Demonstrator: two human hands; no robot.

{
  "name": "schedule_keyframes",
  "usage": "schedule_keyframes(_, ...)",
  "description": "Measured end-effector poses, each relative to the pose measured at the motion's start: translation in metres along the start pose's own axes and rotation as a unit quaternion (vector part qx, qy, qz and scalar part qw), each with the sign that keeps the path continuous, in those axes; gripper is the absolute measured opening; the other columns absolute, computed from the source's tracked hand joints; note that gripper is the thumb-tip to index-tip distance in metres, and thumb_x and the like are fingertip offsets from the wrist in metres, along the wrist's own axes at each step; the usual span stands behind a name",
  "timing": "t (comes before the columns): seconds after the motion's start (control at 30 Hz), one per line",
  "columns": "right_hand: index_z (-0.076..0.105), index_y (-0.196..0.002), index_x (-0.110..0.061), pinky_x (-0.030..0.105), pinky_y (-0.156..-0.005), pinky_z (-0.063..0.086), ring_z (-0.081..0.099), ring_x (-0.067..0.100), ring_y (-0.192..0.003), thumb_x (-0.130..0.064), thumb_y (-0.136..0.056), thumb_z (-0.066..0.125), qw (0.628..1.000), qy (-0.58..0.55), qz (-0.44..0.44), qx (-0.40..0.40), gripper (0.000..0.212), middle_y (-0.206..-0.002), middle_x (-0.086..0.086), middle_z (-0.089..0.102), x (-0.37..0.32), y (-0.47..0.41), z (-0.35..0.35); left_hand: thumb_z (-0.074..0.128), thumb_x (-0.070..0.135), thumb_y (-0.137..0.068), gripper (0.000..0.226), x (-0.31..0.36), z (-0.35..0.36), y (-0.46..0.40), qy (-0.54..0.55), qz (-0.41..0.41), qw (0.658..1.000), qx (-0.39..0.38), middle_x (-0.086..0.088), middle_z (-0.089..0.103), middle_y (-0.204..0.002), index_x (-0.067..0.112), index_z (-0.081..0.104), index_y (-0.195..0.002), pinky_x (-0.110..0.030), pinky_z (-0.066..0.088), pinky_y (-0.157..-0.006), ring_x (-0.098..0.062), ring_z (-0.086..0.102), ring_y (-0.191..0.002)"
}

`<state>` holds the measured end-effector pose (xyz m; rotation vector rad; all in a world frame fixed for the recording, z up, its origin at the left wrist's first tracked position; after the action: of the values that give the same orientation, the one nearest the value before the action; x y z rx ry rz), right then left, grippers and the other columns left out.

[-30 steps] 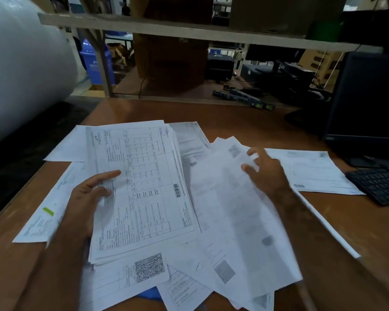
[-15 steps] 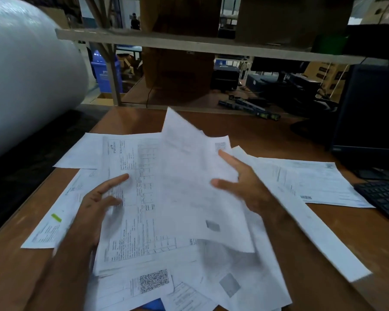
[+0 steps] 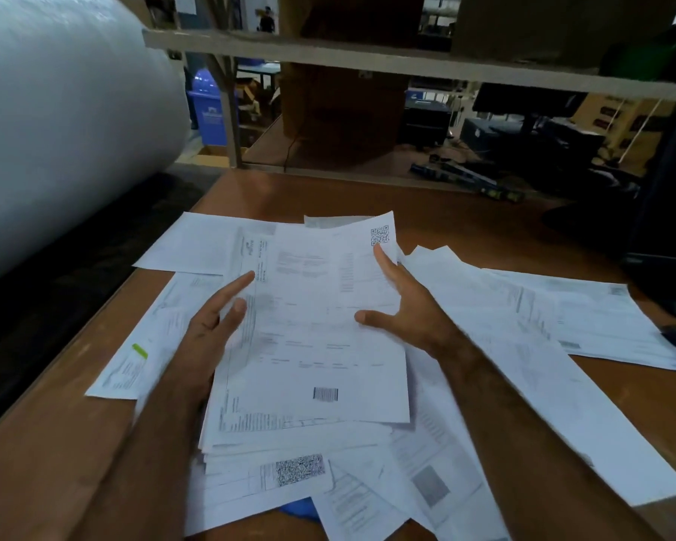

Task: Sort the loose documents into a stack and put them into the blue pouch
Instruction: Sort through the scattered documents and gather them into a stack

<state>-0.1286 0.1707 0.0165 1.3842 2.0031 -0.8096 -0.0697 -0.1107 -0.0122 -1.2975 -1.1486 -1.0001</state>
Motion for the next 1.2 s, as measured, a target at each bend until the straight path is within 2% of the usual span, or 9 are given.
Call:
schedule_keyframes(0.13,0.008,-0.162,-0.037,0.019,-0.107,0.032,0.027,-0.005,-0.134,-0.045,-0.083,0.081,0.998,0.039,-0.028,-0.043,0.108,-0.154,-0.025,0.024,-0.016,-0.006,0.023,0.063,0.006,-0.097,0.053,-0.009,-0.001,0.0,0.068,-0.016,0.997,-0.035,0.02,0.054,-0.148,0.037,0.061,-0.139,-0.038,0.052,-0.104,-0.011,0.053,-0.136)
schedule_keyframes(0.3,0.022,-0.158,-0.042,0.039,-0.117,0.035,0.027,0.019,-0.15,-0.048,-0.086,0.077,0.993,0.108,-0.018,0.038,0.091,-0.168,-0.006,0.017,-0.011,-0.013,0.037,0.052,-0.022,-0.086,0.067,-0.017,-0.009,-0.003,0.019,0.011,0.999,-0.027,0.015,0.055,-0.148,0.024,0.069,-0.132,-0.04,0.041,-0.114,-0.009,0.047,-0.141)
schedule_keyframes(0.43,0.039,-0.147,-0.052,0.043,-0.115,0.043,0.041,0.012,-0.143,-0.047,-0.089,0.073,0.997,-0.064,0.001,0.04,0.067,-0.159,-0.016,0.036,-0.003,-0.006,0.041,0.049,-0.022,-0.081,0.068,-0.014,-0.017,-0.004,0.062,0.022,0.997,0.034,0.019,0.059,-0.143,0.023,0.072,-0.126,-0.027,0.048,-0.104,-0.004,0.051,-0.136)
schedule_keyframes(0.57,0.068,-0.131,-0.023,0.022,-0.112,0.042,0.056,-0.004,-0.125,-0.006,-0.094,0.068,0.981,-0.182,-0.064,0.015,0.04,-0.133,-0.019,0.064,-0.028,-0.004,0.047,0.056,-0.016,-0.085,0.061,-0.012,-0.015,-0.006,0.047,0.047,0.998,0.008,0.021,0.058,-0.144,0.024,0.068,-0.13,-0.016,0.044,-0.103,0.003,0.048,-0.136)
schedule_keyframes(0.7,0.07,-0.123,-0.019,0.019,-0.105,0.045,0.06,0.003,-0.116,-0.02,-0.096,0.067,0.993,-0.067,-0.07,0.069,0.027,-0.128,-0.006,0.068,-0.029,-0.013,0.047,0.056,-0.021,-0.084,0.059,-0.029,-0.033,-0.008,0.07,0.019,0.997,0.023,0.001,0.063,-0.143,0.018,0.072,-0.125,-0.047,0.042,-0.115,-0.019,0.054,-0.136)
schedule_keyframes(0.8,0.05,-0.141,-0.034,0.049,-0.111,0.041,0.048,0.021,-0.134,-0.05,-0.097,0.055,0.987,0.151,0.016,0.045,0.047,-0.148,-0.005,0.053,0.005,-0.02,0.038,0.05,-0.025,-0.083,0.062,-0.03,-0.043,-0.007,0.133,0.015,0.988,0.079,-0.005,0.063,-0.142,0.02,0.075,-0.117,-0.037,0.052,-0.104,-0.026,0.058,-0.132)
schedule_keyframes(0.9,0.021,-0.157,-0.045,0.056,-0.119,0.025,0.026,0.025,-0.152,-0.07,-0.098,0.032,0.941,0.318,0.096,-0.068,0.065,-0.168,-0.004,0.024,0.043,-0.006,0.036,0.049,-0.025,-0.084,0.062,-0.03,-0.042,-0.006,0.142,0.026,0.985,0.091,-0.004,0.061,-0.144,0.021,0.075,-0.117,-0.025,0.054,-0.097,-0.024,0.057,-0.133)
schedule_keyframes(0.97,0.027,-0.153,-0.047,0.055,-0.117,0.026,0.029,0.023,-0.15,-0.074,-0.096,0.028,0.937,0.323,0.12,-0.061,0.064,-0.165,-0.007,0.029,0.056,0.011,0.022,0.049,-0.025,-0.085,0.061,-0.032,-0.043,-0.008,0.147,0.024,0.985,0.082,-0.002,0.06,-0.145,0.021,0.076,-0.116,-0.029,0.053,-0.101,-0.024,0.056,-0.134)
schedule_keyframes(1.2,0.065,-0.074,-0.024,0.044,-0.09,0.048,0.056,0.02,-0.102,-0.071,-0.09,0.048,0.938,0.29,0.168,0.091,0.053,-0.094,-0.007,0.064,0.075,0.036,-0.045,0.05,-0.023,-0.086,0.057,-0.037,-0.043,-0.012,0.133,0.017,0.988,0.076,0.006,0.061,-0.144,0.017,0.073,-0.12,-0.031,0.054,-0.099,-0.022,0.055,-0.135)
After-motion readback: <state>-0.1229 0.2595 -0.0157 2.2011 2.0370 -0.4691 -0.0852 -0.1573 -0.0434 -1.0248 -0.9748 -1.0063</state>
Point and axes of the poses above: each hand's wrist, its own y-axis away from the middle knuckle, its own z-axis out of the palm, x = y × z, the point moved 6 cm from there along -y, towards the middle knuckle
